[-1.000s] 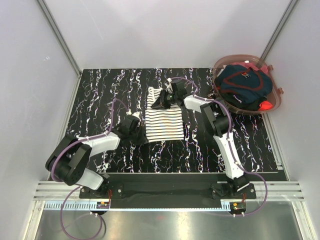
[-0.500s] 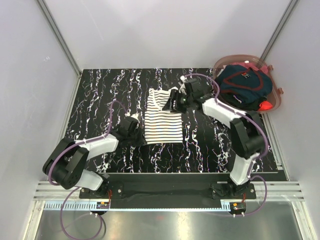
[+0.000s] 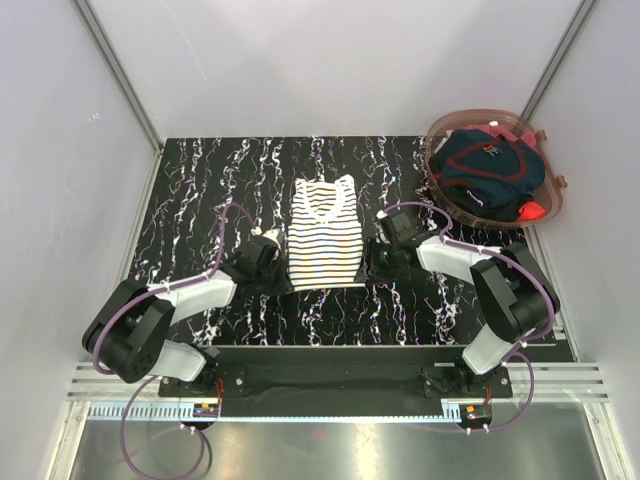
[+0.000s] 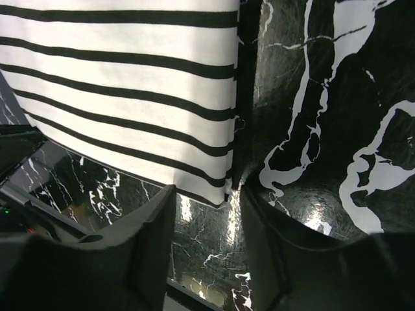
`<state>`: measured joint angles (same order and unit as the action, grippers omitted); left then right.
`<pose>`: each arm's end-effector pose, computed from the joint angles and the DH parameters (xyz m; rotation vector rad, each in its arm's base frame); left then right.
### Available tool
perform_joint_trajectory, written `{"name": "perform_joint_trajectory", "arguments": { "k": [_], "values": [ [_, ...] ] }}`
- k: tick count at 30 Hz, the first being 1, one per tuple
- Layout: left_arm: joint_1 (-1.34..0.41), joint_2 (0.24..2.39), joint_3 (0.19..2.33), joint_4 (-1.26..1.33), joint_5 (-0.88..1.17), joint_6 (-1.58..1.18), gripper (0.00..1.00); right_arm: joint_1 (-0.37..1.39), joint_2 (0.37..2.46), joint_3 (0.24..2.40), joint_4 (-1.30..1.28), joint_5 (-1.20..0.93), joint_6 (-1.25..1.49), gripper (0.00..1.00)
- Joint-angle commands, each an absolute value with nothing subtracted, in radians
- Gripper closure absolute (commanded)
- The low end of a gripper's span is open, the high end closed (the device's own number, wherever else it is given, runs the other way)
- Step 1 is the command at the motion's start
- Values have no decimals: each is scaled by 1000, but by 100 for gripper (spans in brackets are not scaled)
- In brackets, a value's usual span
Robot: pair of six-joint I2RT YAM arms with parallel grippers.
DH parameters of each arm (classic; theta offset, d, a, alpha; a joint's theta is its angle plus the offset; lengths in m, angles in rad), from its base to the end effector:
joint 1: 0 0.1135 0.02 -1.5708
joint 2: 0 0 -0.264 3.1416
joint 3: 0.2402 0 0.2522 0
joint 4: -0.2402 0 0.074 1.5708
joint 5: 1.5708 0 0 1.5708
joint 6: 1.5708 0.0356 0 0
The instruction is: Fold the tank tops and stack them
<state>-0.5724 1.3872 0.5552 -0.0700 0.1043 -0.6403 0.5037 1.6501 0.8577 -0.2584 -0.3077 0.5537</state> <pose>0.2073 -0.1380 0.1465 -0.0408 2.5801 -0.6215 0.2656 0.1587 0.1507 -0.0447 2.7538 0.7377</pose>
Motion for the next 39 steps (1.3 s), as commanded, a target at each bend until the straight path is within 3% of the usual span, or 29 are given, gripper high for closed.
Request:
{"name": "perform_joint_trajectory", "arguments": {
  "k": [1,7,10,23,39],
  "values": [
    [-583,1359,545,-67,84,-629,100,517,1646,845,-230,-288,549,51],
    [-591,1355,554,-84,87,-634,100,525,1675,854,-233,-291,548,72],
    [-595,1327,557,-103,89,-635,100,529,1660,859,-256,-282,540,100],
    [-696,1025,561,-311,89,-733,100,560,1295,830,-529,-207,537,100],
    [-811,939,644,-368,146,-831,100,558,1158,887,-649,-149,543,98]
  ]
}}
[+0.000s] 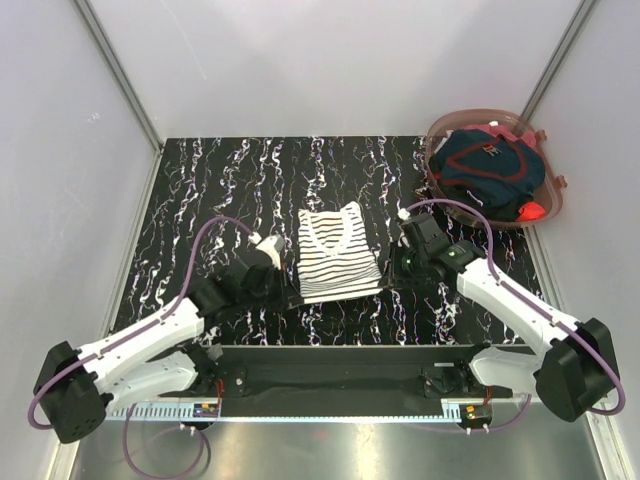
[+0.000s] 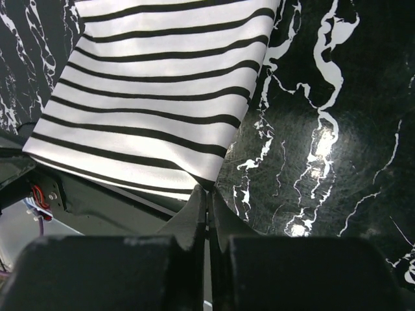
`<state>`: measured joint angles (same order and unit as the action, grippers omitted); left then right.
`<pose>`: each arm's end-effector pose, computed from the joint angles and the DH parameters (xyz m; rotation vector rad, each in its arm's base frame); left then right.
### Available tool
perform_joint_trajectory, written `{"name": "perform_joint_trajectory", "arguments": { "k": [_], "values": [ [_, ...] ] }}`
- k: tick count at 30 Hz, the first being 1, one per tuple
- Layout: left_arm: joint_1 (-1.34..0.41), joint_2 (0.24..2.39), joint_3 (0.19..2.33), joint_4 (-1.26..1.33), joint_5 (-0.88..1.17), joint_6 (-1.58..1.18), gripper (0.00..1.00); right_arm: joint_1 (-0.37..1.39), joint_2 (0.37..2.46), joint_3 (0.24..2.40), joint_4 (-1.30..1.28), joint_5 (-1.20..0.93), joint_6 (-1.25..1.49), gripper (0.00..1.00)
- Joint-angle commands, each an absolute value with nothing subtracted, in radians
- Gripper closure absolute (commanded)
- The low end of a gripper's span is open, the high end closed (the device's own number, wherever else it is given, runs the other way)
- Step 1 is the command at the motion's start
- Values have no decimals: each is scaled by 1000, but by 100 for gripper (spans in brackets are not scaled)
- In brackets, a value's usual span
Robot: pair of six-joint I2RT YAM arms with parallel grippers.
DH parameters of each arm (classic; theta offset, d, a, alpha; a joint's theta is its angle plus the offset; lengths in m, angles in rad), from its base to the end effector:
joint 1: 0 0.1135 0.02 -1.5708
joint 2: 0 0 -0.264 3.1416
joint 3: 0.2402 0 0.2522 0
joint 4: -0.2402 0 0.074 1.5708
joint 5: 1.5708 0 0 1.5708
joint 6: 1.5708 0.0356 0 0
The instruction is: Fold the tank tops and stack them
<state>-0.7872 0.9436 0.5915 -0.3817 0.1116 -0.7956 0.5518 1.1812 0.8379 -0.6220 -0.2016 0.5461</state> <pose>0.1362 -0.1423 0.2258 0.0513 2.4854 -0.8839 0.1943 0.1280 0.2422 -0.0913 2.6503 0.6607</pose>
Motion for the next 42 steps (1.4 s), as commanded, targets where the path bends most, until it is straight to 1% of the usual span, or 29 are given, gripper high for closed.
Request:
{"name": "perform_joint_trajectory", "arguments": {
  "k": [1,5,10,19,23,29,33,42],
  "values": [
    [-818,943,647,-358,150,-841,100,558,1161,894,-658,-138,545,99],
    [-822,965,683,-354,170,-848,100,558,1180,951,-689,-74,522,100],
    [-822,994,726,-325,232,-885,100,558,1201,1017,-704,-54,506,100],
    [-799,1052,765,-321,236,-871,100,557,1259,1083,-698,-5,479,100],
    [-727,1107,814,-327,290,-845,100,555,1310,1140,-693,28,453,100],
    [-631,1140,867,-338,330,-812,100,526,1408,1244,-673,22,420,100],
    [-559,1173,893,-334,347,-785,100,497,1515,1333,-670,3,396,100],
    [-381,1360,934,-221,434,-778,100,439,1759,1560,-667,-55,374,100]
  ]
}}
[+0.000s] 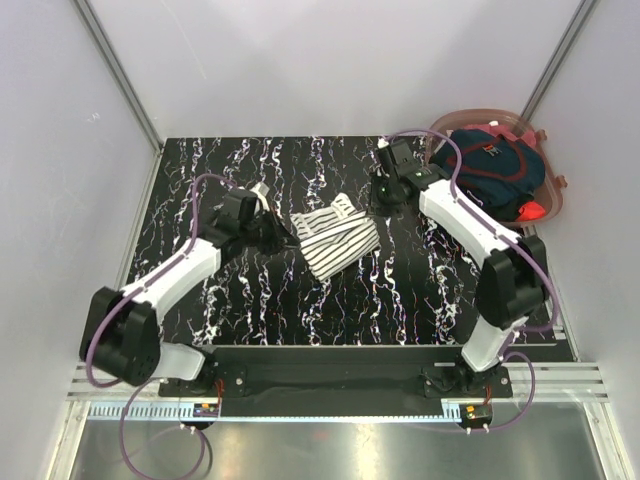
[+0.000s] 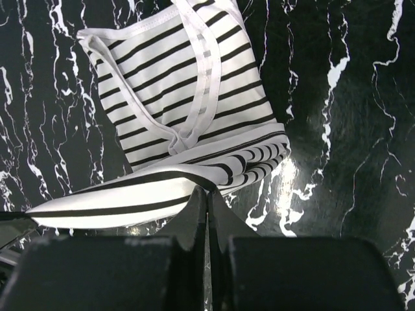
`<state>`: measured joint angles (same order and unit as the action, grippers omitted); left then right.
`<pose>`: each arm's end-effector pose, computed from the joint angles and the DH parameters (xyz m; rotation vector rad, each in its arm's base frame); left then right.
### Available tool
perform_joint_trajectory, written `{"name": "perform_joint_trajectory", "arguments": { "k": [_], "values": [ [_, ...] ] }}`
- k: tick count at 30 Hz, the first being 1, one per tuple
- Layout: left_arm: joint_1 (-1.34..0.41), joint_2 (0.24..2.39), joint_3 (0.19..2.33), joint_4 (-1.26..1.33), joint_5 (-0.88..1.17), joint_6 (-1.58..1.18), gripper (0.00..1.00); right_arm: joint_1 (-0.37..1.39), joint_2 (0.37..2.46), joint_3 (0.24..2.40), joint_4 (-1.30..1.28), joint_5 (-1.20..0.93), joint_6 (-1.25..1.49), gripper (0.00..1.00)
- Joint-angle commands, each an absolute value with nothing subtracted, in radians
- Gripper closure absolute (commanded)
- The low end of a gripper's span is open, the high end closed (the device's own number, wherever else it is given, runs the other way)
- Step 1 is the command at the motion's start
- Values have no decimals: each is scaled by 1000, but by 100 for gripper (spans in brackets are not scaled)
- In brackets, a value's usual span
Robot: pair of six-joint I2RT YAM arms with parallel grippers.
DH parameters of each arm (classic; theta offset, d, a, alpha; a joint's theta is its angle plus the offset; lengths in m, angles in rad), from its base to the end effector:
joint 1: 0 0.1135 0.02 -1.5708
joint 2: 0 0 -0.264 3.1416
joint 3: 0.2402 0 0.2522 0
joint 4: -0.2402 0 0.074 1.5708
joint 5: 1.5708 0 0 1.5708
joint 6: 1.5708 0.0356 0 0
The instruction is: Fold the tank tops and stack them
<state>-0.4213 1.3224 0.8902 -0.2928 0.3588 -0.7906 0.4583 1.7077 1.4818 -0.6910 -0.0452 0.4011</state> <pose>0.2531 -0.1271 0.2501 -0.2539 2.4517 -0.9959 0.3355 0.1673 0.2917 -0.0919 2.5332 0.4102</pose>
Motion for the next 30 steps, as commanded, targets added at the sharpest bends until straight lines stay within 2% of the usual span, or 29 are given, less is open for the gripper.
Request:
{"name": "perform_joint_trajectory", "arguments": {
  "k": [1,9,18,26,30],
  "values": [
    [-359,1388,940,-215,436,-779,100,439,1779,1597,-667,-54,371,100],
    [-284,1515,1026,-176,468,-772,100,426,1966,1804,-693,-63,370,100],
    [-247,1611,1141,-176,495,-772,100,399,2069,1970,-707,-98,382,100],
    [-307,1497,1036,-169,468,-762,100,400,1910,1734,-650,-141,422,100],
    [-411,1399,936,-153,430,-788,100,399,1801,1547,-629,-155,430,100]
  ]
}}
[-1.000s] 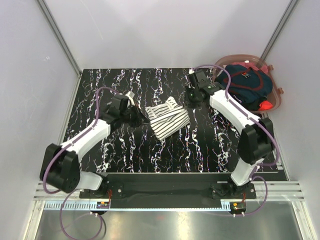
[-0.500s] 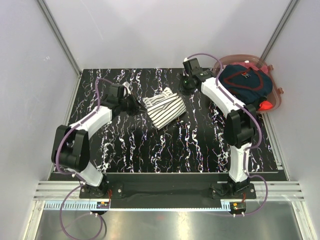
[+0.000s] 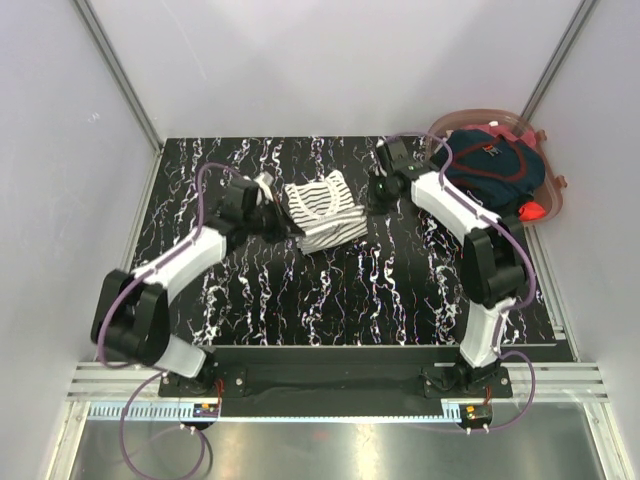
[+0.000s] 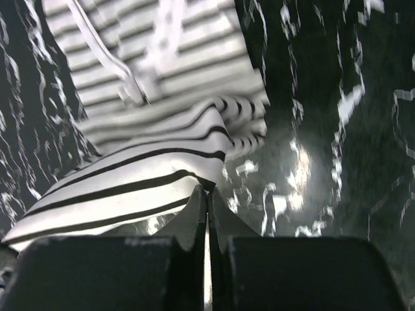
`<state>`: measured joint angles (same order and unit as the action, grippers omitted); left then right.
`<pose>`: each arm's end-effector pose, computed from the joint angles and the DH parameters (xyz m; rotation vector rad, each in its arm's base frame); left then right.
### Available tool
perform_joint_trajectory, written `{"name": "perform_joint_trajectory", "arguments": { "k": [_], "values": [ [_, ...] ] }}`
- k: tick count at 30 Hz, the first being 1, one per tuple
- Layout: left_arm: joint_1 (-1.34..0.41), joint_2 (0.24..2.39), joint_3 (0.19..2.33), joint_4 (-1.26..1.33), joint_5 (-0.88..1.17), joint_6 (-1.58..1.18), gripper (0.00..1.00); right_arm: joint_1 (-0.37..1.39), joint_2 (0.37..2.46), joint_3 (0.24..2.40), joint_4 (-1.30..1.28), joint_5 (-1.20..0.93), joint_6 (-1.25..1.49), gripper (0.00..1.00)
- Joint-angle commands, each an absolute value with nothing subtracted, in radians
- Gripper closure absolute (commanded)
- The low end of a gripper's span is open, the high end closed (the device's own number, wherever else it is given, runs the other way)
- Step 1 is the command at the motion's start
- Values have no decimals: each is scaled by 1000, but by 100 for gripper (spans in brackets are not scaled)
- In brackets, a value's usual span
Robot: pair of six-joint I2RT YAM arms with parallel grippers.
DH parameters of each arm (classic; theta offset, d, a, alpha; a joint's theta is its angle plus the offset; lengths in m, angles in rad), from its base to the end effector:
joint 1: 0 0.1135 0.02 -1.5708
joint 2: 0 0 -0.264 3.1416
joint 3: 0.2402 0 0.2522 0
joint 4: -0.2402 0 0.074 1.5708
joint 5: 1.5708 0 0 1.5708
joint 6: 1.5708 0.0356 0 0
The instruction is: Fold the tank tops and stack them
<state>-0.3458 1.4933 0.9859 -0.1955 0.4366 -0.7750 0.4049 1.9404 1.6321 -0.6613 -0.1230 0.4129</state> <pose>0.2996 -0.1239 0.2414 -0.2723 2.4176 -1.0509 0.3924 0.1729 0.2523 -0.0392 2.5988 0.4671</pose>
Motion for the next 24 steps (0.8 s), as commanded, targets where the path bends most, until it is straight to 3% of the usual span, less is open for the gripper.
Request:
{"name": "perform_joint_trajectory", "arguments": {
  "k": [1,8,24],
  "values": [
    [-431,1382,918,-143,411,-796,100,399,1780,1516,-621,-158,431,100],
    [-612,1209,793,-156,296,-856,100,402,1559,1243,-598,-206,440,100],
    [-911,996,686,-160,170,-1019,100,403,1210,1080,-712,-219,451,100]
  ]
}}
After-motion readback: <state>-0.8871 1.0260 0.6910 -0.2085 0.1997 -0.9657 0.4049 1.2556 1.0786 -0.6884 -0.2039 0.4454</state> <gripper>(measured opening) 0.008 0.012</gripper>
